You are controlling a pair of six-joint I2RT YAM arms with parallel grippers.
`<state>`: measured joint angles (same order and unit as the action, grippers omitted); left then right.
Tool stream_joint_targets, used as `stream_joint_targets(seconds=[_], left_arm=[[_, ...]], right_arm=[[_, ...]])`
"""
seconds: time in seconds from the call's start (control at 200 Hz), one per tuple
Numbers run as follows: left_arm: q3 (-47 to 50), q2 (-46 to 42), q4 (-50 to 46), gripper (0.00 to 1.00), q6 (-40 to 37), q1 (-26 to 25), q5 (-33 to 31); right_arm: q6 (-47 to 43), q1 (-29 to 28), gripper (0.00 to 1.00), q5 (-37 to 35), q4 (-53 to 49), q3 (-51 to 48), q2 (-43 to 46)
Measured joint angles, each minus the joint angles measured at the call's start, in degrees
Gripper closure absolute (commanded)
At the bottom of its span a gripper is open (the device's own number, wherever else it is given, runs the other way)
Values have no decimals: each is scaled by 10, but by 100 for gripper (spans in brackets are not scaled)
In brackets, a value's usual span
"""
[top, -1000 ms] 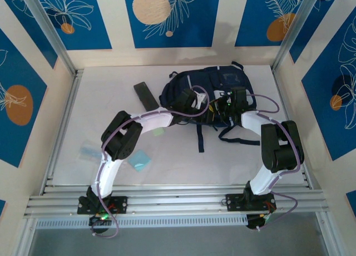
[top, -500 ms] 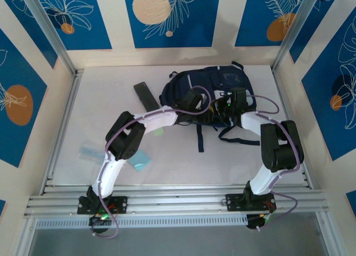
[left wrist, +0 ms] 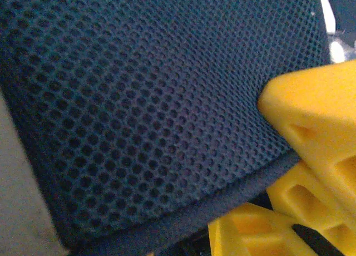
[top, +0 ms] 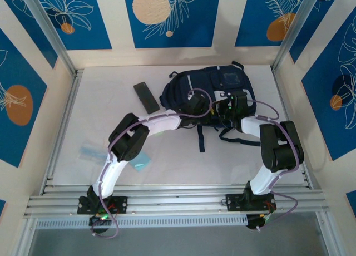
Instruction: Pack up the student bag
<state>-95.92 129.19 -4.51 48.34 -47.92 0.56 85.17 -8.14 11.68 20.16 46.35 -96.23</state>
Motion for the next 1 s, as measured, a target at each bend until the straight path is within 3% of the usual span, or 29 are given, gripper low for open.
stream_joint_targets(seconds=[0.21,0.3,0.69,0.85,1.0], left_arm=[[78,-34,87,49,5,0,12],[80,-38,92,46,9,0,21],[-27,8,-7,46,-16,-5,33],[-81,33,-62,49,-37,-12,-13],[-81,38,-63,58,-44,-18,-67]], right_arm=[[-2,8,100,23,-17,0,5],[-9,12,100,27,-29,2,16],[-20,26,100,3,-37,3,22],[1,28,100,-3,-1,2,1],[42,28,100,11,39,-8,-12]])
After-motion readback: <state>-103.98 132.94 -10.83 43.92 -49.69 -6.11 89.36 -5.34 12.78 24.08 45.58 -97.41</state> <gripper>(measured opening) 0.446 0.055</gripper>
